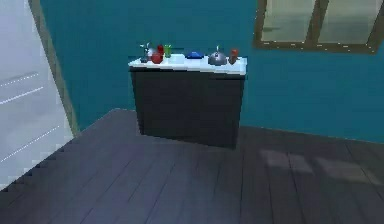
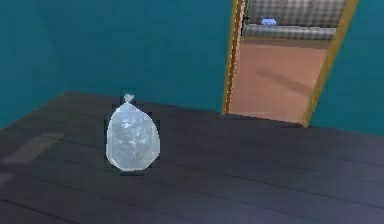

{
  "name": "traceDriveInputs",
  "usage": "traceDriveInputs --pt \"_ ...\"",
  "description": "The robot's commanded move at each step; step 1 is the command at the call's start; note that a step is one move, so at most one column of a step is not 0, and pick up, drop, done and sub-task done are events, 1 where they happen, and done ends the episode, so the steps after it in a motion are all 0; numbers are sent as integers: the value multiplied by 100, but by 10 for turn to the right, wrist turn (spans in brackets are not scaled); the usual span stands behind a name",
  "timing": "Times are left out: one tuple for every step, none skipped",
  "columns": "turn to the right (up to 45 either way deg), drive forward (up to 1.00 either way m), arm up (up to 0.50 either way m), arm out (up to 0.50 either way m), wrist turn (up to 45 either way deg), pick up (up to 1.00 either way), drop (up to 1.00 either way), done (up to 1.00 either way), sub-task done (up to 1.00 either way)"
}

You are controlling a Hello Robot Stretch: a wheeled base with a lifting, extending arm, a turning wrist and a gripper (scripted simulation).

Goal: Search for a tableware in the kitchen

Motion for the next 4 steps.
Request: traceDriveInputs --pt "0 100 0 0 0 0 0 0 0" --pt "0 50 0 0 0 0 0 0 0" --pt "-150 0 0 0 0 0 0 0 0" --pt "0 0 0 0 0 0 0 100 0"
